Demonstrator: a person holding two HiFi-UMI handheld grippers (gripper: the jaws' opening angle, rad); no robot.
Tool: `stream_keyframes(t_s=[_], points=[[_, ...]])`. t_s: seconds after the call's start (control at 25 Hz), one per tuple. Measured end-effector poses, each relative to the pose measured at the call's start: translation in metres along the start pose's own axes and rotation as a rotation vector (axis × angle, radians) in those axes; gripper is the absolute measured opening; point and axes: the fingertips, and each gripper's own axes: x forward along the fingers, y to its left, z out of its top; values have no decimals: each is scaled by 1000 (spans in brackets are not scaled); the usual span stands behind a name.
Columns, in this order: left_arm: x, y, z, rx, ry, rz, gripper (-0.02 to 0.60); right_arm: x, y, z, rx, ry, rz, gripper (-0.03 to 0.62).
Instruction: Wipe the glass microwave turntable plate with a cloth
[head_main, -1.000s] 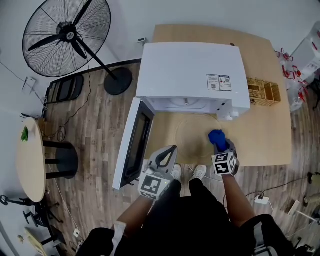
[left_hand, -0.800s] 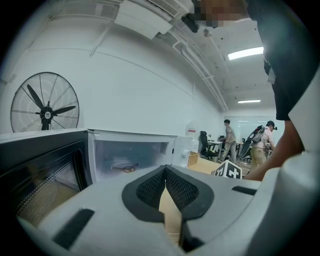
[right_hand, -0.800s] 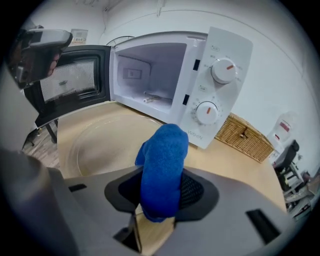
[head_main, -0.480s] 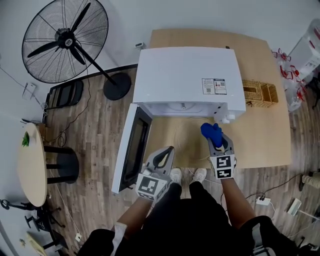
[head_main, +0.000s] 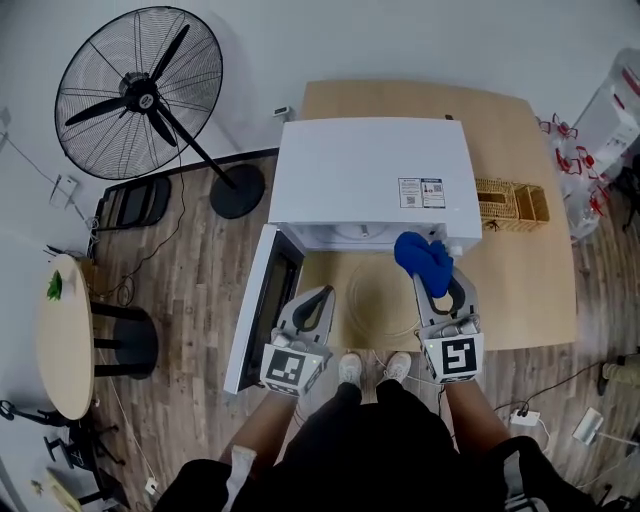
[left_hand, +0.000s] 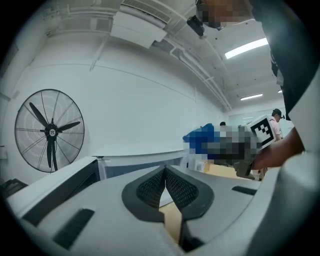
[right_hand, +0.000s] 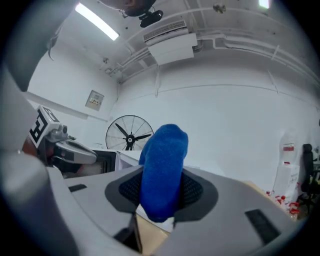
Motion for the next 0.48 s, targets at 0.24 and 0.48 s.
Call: stream_keyframes(t_s=[0.24,0.48], points=[[6,3,32,13,-67,11,6,-14,-5,51,-22,-97,4,141],[13,-6,57,21,-117,-8,6,-25,-13,89,-112,-225,-23,127]])
